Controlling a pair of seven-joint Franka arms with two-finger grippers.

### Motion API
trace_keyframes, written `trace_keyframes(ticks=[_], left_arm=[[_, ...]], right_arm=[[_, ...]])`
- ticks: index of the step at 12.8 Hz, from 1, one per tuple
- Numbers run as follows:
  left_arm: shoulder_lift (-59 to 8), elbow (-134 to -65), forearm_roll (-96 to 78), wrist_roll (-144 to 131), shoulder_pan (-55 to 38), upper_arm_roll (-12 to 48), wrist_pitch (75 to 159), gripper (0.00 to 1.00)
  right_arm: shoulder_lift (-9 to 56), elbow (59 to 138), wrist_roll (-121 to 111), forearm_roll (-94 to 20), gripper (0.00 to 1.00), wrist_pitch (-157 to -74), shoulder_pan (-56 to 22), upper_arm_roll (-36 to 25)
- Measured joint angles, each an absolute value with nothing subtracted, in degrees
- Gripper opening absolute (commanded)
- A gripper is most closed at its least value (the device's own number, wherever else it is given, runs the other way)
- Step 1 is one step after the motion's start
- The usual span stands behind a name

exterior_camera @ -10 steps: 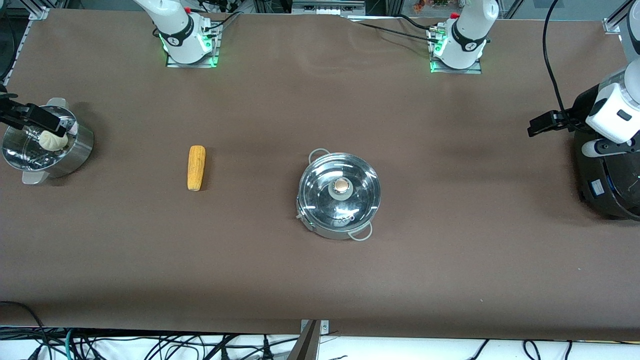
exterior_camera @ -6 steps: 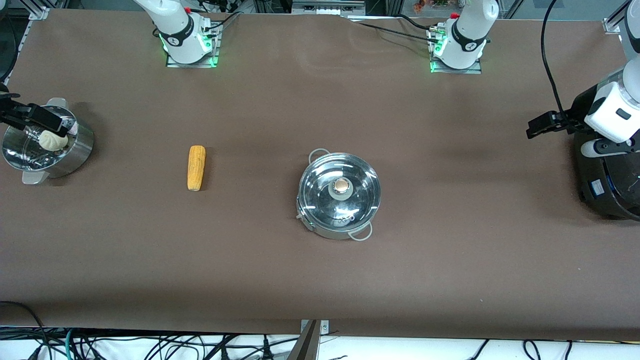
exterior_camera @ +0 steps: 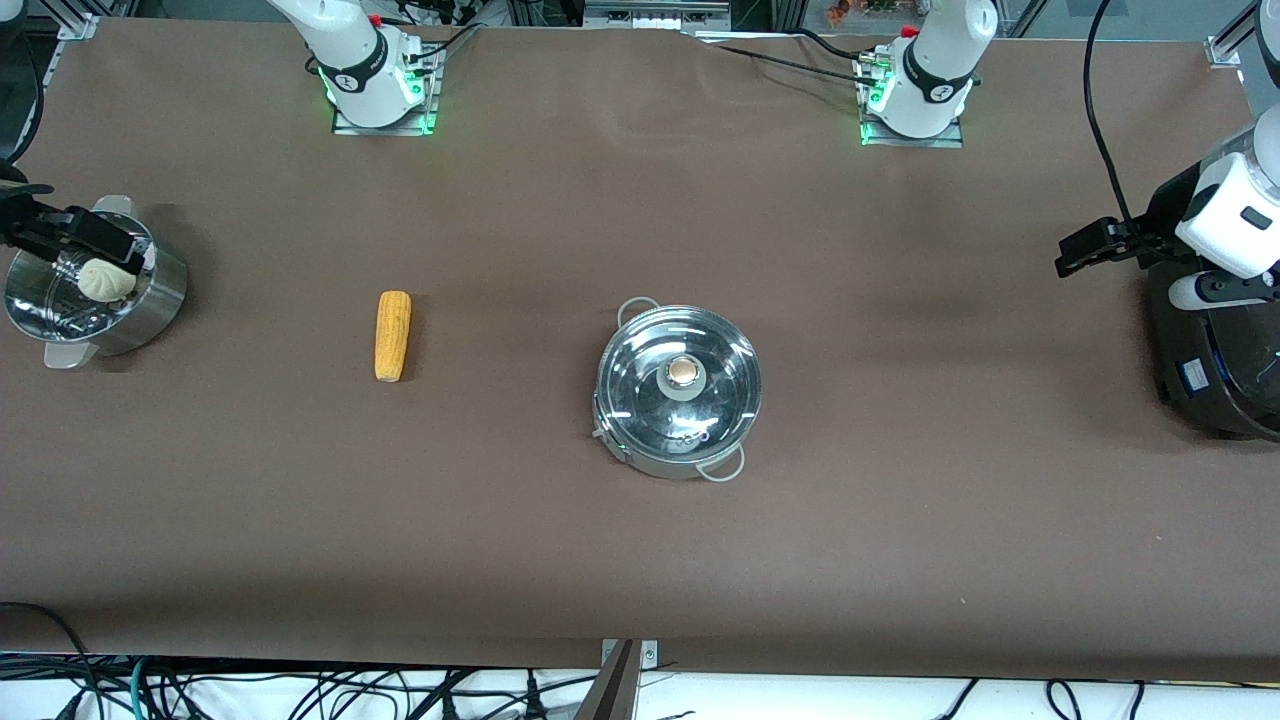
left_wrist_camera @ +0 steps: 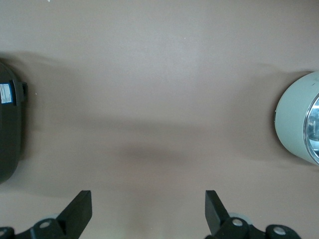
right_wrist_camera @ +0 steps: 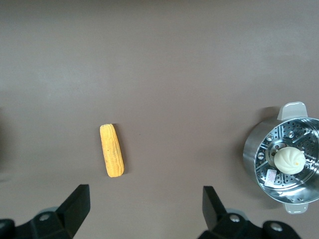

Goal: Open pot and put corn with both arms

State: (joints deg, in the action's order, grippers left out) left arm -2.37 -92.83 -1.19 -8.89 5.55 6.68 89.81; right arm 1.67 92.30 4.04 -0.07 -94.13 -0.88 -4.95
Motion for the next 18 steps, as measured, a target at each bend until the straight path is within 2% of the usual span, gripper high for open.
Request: trace_keyframes(ticks=[14, 16, 18], left_arm=[[-2.9, -92.8, -1.3, -11.7, 3.7, 7.0, 89.8, 0.99], [-4.8, -91.8, -2.9, -19.3, -1.4, 7.5, 90.1, 0.99], [-10.7, -86.6, -3.6, -29.4, -9.7, 8.0, 91.0, 0.99]], right_arm=[[1.4, 92.3, 4.1, -0.1, 1.00, -93.8, -0.8, -3.1], [1.4, 93.8, 4.2, -0.1, 1.00, -91.6, -0.8, -2.9], [1.5, 99.7, 4.2, -0.2, 1.00, -90.9, -0.8, -1.0]])
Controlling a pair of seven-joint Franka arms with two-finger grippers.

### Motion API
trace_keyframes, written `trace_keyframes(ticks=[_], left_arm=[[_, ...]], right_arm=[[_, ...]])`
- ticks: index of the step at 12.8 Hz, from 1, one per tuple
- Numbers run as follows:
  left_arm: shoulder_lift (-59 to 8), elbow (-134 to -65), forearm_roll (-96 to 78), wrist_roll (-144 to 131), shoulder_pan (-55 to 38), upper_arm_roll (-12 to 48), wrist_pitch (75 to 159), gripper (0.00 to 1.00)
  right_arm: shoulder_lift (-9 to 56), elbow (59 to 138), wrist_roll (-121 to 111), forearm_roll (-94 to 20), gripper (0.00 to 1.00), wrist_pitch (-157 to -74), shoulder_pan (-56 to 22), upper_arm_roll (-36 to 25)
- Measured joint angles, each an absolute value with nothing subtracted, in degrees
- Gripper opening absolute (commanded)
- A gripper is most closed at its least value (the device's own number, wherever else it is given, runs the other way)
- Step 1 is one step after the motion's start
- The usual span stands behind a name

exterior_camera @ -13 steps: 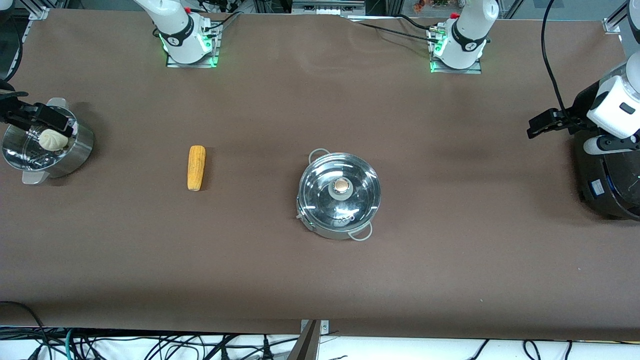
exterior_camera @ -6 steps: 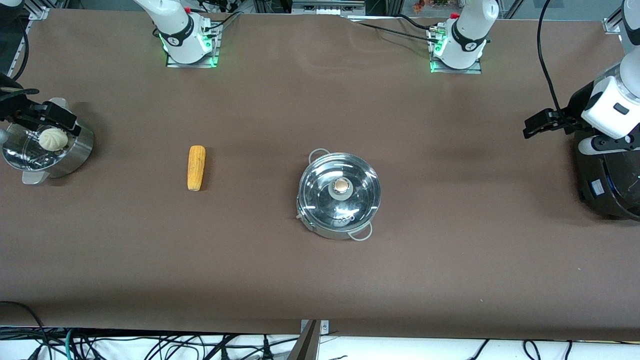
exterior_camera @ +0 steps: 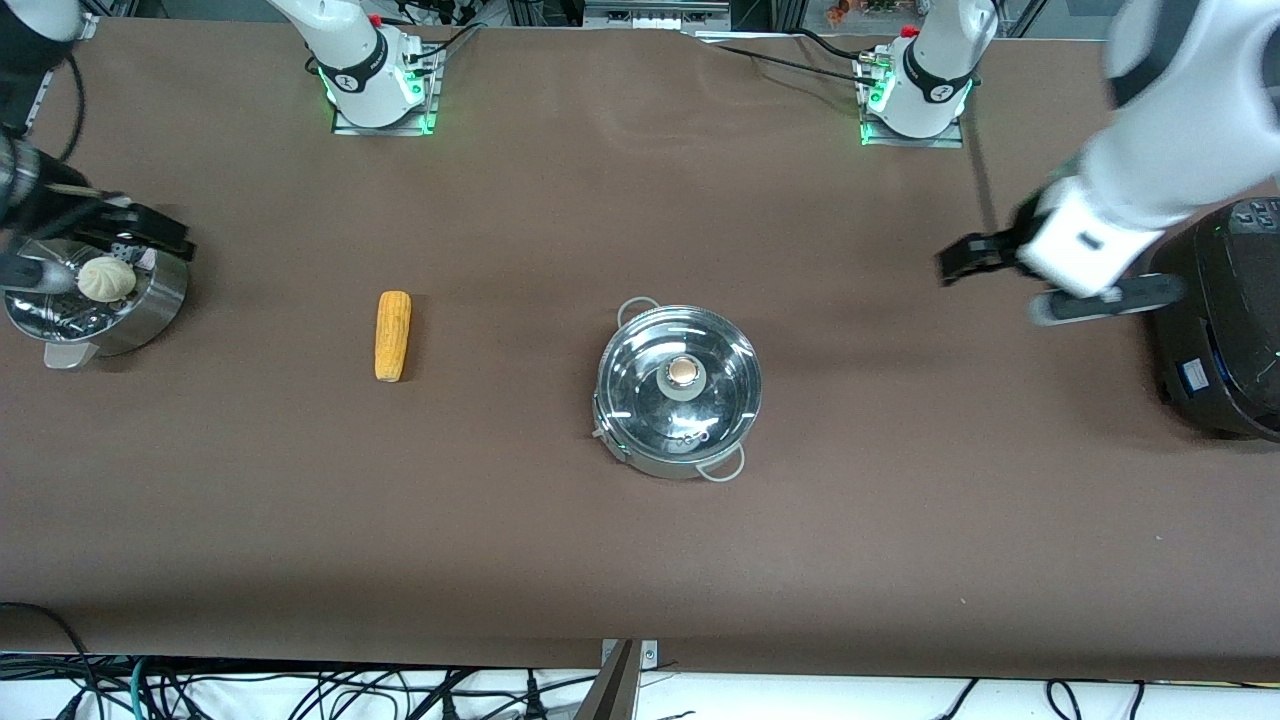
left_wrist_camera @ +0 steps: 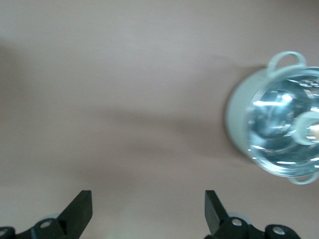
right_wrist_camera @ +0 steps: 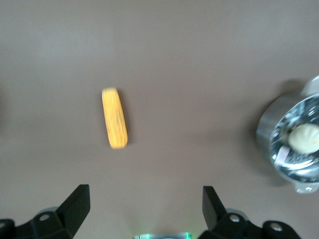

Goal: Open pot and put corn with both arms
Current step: 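Reach the left gripper to the lid knob while the right gripper reaches the corn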

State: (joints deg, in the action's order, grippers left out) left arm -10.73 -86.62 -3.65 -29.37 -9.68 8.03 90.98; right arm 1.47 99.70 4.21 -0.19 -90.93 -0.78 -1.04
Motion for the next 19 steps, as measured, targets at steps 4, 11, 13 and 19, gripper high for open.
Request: trace_keyframes(ticks=[4, 11, 13, 19], left_arm=[[-28.1, -71.3, -3.7, -46.7, -23.3, 8.4, 93.2, 0.99], [-42.1, -62.7, -4.7, -57.0, -28.0, 8.3, 104.0, 0.99], [-43.3, -62.7, -4.7, -57.4, -28.6, 8.2, 105.0, 0.98], [-45.3, -62.6, -4.7, -57.6, -29.0, 7.8, 106.5, 0.88]], right_arm=[[2.0, 112.4, 7.9, -0.2, 1.00, -104.5, -0.8, 4.3], [12.3, 128.6, 15.3, 0.0, 1.00, -137.6, -0.8, 8.8], [17.1, 128.5, 15.3, 0.9, 1.00, -143.1, -0.8, 8.8], [21.7, 128.5, 15.2, 3.6, 0.86, -144.6, -0.8, 8.8]])
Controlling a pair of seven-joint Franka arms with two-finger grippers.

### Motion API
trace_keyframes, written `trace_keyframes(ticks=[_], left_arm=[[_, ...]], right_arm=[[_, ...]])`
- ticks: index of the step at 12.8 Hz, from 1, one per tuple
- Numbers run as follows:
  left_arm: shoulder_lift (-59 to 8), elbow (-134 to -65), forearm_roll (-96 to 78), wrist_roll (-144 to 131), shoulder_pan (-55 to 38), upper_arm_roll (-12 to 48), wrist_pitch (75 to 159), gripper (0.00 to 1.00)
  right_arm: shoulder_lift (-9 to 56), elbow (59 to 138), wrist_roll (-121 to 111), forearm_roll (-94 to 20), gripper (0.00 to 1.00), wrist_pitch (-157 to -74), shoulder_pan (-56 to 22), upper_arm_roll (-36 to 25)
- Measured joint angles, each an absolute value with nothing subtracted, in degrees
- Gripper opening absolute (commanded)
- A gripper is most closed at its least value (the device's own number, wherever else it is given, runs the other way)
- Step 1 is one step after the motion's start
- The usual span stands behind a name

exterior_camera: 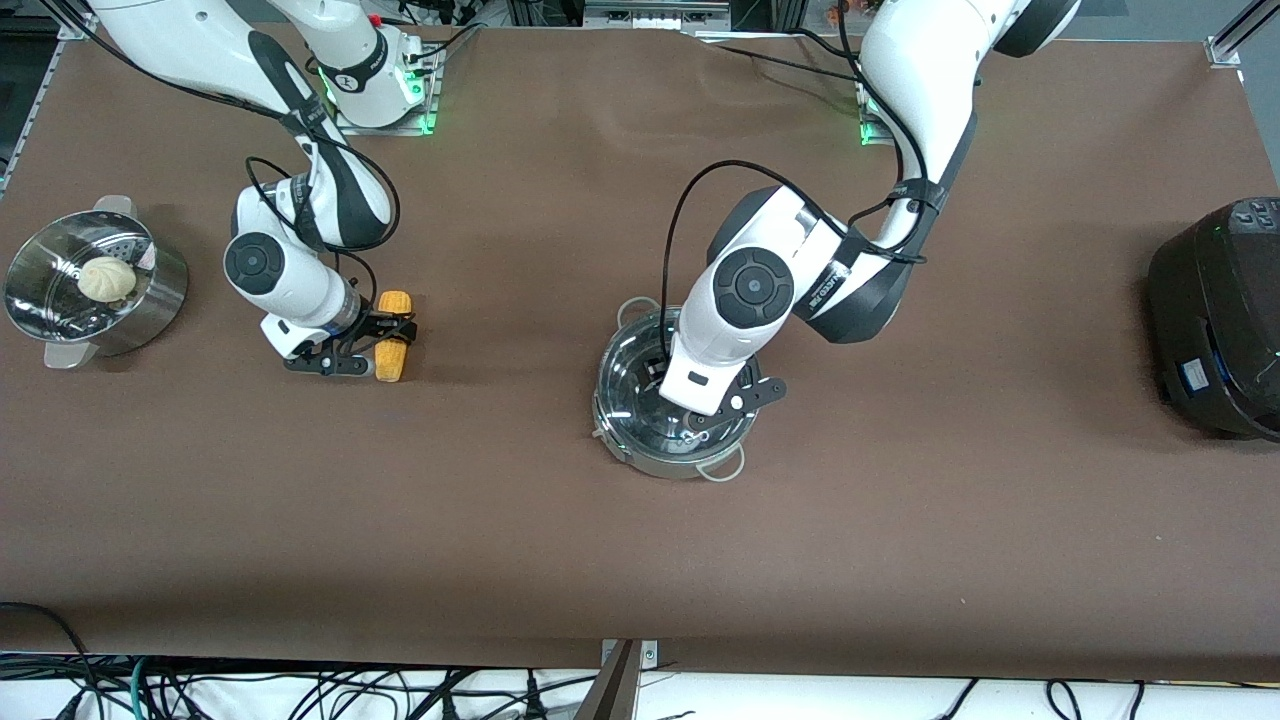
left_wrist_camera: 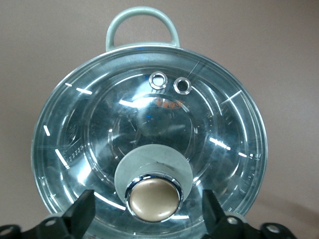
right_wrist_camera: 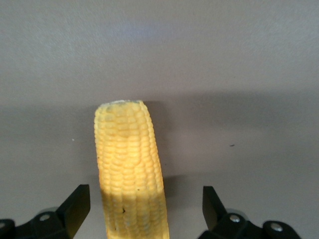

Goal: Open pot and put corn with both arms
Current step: 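Grasp the lid knob with the left gripper while the right gripper grasps the corn, then lift the lid aside with the left gripper while the right gripper lifts the corn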

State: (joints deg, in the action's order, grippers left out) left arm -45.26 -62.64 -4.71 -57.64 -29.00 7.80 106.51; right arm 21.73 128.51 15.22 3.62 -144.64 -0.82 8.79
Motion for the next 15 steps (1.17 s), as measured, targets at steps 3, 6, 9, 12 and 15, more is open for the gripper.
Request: trace_keyframes(ticks=[3, 6, 9, 12, 15], left_arm=[[-45.7, -62.6, -4.7, -57.6, -29.2, 7.4, 107.0, 0.76], [-46.1, -62.6, -4.7, -57.6, -29.2, 7.4, 107.7, 0.59], [-46.2, -62.6, -4.7, -57.6, -29.2, 7.4, 107.9, 0.32], [-46.2, -62.5, -4.7, -57.6, -29.3, 7.3, 108.0, 0.00], [-46.2, -62.3, -4.7, -57.6, -29.3, 7.3, 107.9, 0.00]], right_arm=[[21.9, 128.5, 15.1, 3.7, 0.33, -143.9, -0.8, 9.1], [21.8, 128.5, 15.1, 3.7, 0.06, -141.3, -0.9, 9.9], [21.5, 127.9, 14.4, 4.0, 0.04, -141.3, -0.9, 10.1], [18.9, 123.6, 12.4, 4.0, 0.04, -136.8, -0.9, 10.1], [16.6, 114.9, 12.3, 4.0, 0.04, -123.3, -0.8, 10.1]])
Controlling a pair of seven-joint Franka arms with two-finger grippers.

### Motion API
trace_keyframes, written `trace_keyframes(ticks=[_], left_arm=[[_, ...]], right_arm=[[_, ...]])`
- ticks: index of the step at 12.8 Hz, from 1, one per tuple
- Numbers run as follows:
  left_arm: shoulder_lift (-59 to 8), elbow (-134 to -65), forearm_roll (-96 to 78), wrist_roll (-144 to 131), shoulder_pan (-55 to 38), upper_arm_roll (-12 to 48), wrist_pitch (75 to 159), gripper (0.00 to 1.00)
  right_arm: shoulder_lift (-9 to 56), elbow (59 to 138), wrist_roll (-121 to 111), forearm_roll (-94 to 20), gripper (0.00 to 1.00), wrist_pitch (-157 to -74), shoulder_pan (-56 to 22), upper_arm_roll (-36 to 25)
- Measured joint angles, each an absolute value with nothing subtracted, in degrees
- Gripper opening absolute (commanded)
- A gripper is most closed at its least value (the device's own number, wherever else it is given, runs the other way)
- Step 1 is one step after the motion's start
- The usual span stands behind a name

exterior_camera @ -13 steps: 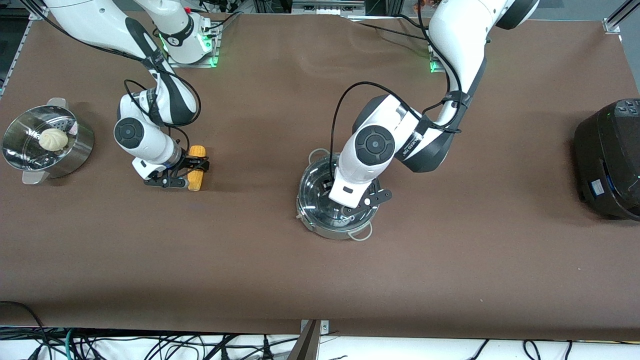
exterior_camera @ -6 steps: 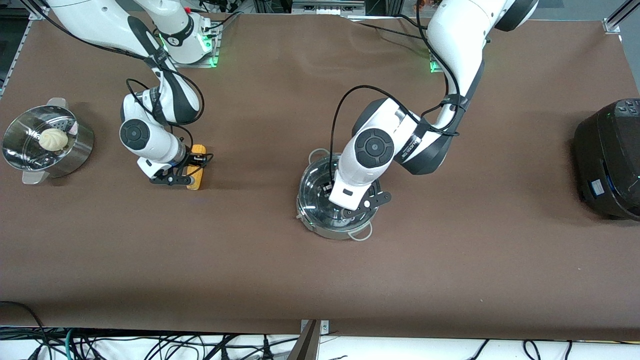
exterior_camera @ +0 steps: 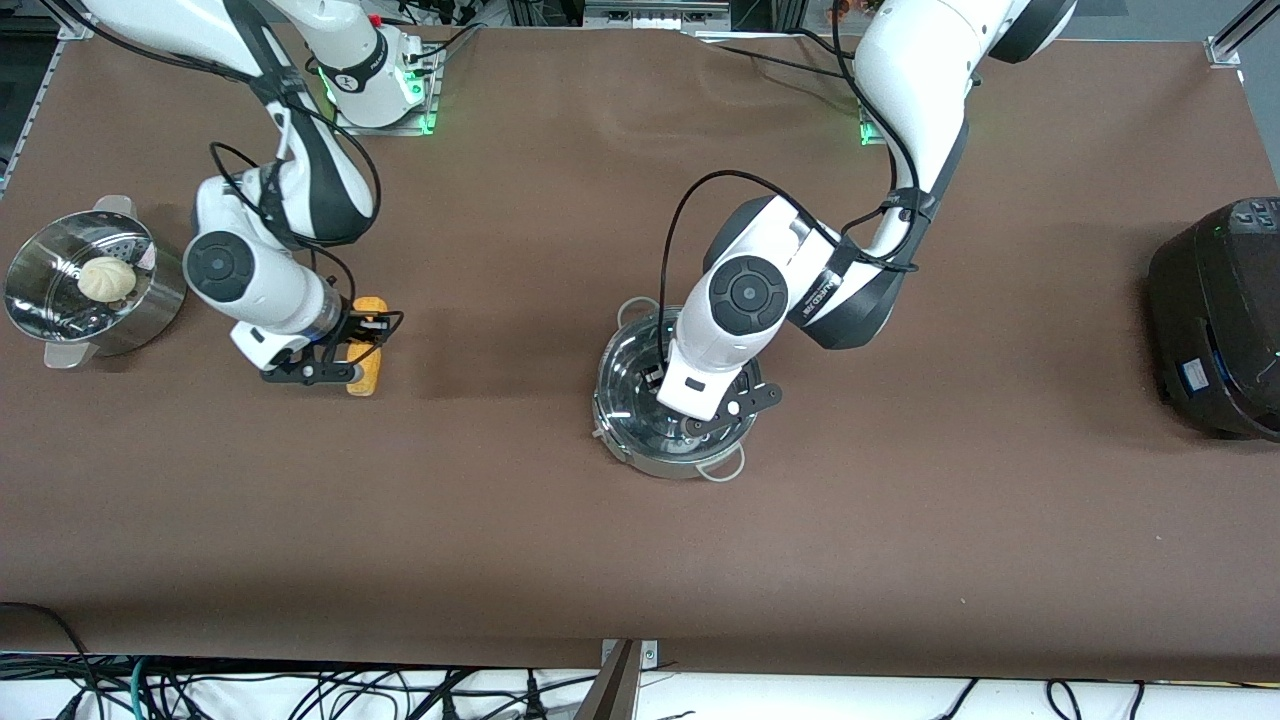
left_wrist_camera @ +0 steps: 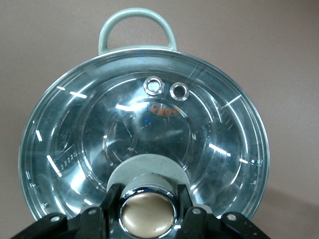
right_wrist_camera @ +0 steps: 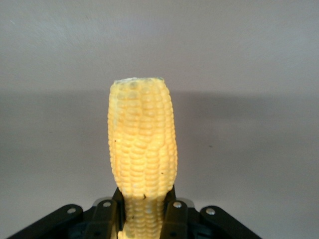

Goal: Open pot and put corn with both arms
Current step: 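Lift the lid aside with the left gripper while the right gripper lifts the corn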

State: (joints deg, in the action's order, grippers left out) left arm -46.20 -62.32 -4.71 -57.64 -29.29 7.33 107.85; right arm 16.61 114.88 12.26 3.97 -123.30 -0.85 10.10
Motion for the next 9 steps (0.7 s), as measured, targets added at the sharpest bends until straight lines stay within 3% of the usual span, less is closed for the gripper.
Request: trace_keyframes(ticks=[4, 9], left_arm=[[-43.8, -58.9, -4.7, -57.6, -27.6, 7.1, 99.6, 0.00], [-32.0, -59.9, -4.5, -42.0, -17.1, 6.3, 85.1, 0.00]], right_arm=[[15.5, 105.2, 12.2, 1.4, 0.04, -113.3, -0.8, 11.5], [15.3, 97.7, 14.1, -15.0, 0.06, -107.5, -0.9, 13.0]])
